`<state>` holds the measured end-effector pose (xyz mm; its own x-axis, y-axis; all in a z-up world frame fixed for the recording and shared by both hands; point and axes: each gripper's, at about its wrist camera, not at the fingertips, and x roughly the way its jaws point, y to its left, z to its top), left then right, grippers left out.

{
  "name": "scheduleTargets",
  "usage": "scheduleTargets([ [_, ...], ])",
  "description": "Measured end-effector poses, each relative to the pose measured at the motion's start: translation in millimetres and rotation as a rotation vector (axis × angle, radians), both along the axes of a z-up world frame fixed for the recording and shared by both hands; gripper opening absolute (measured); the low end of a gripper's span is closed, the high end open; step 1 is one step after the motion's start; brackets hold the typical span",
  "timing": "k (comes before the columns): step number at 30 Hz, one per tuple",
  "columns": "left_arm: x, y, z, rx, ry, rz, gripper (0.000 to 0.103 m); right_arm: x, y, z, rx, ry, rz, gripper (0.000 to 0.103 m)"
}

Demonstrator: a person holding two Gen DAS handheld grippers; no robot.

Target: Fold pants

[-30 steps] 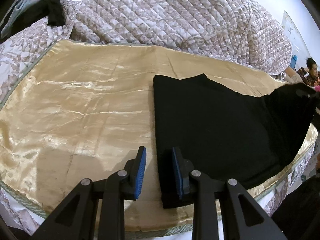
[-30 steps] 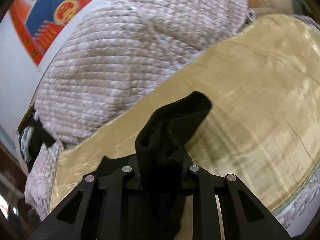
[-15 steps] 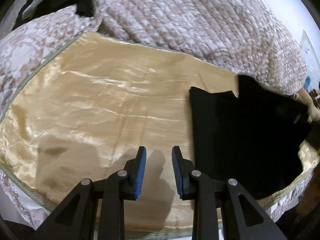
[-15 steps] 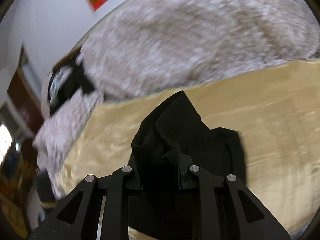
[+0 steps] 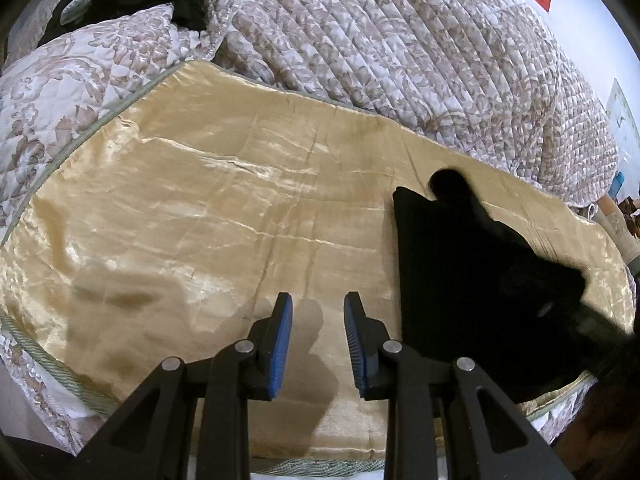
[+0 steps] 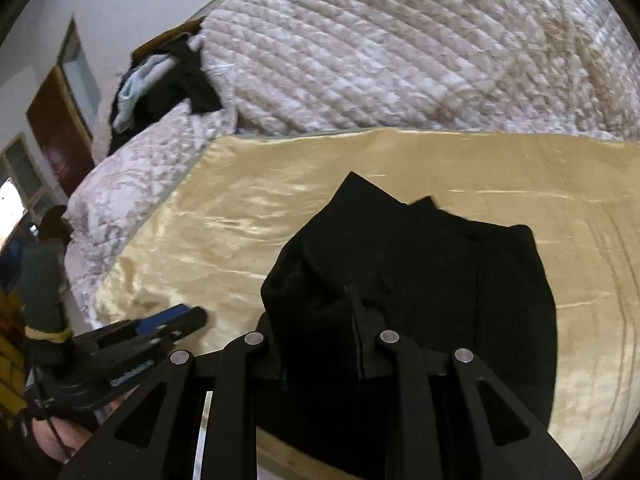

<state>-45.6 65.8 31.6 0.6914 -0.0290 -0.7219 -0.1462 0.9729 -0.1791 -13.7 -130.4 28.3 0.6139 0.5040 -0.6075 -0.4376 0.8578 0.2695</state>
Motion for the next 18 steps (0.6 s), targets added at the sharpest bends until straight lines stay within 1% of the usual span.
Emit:
scheduleTargets([
  [2,-0.5,3.2,0.0,-0.003,0.0,0.008,0.029,2.5,12.1,-16.8,-0.046,0.028,0.013,0.022],
  [3,-1.0,5.0,0.0,-0.004,-0.001,0.014,0.029,3.7,13.4,-25.1,-0.049,0.048,0.014,0.022],
  [4,-1.7,6.2,-0.1,-0.005,-0.001,0.019,0.029,3.0,13.4,-30.1,-0.043,0.048,0.016,0.023],
  [6,-1.0,8.4,-0.7,-0.006,0.001,0.025,0.029,-0.8,13.8,-28.5,-0.045,0.022,0.014,0.025],
  [10,-0.7,7.6,-1.1,-0.009,0.002,0.02,0.029,-4.0,17.7,-26.2,-0.064,0.008,0.012,0.026],
  [13,-0.5,6.0,-1.0,-0.006,0.0,0.018,0.029,-5.9,18.6,-24.7,-0.057,0.0,0.01,0.027],
  [15,-0.7,6.4,-1.4,-0.005,0.001,0.022,0.029,-5.6,21.3,-27.1,-0.054,0.0,0.03,0.034],
  [16,-1.0,6.9,-1.6,-0.004,0.001,0.026,0.029,-5.7,22.9,-29.5,-0.031,0.004,0.062,0.046],
  [17,-1.3,7.5,-1.7,-0.005,0.0,0.03,0.029,-7.1,24.8,-29.8,-0.028,-0.001,0.075,0.05],
  [18,-1.6,8.2,-1.8,-0.006,-0.001,0.033,0.029,-9.1,26.6,-28.7,-0.032,-0.012,0.083,0.05],
])
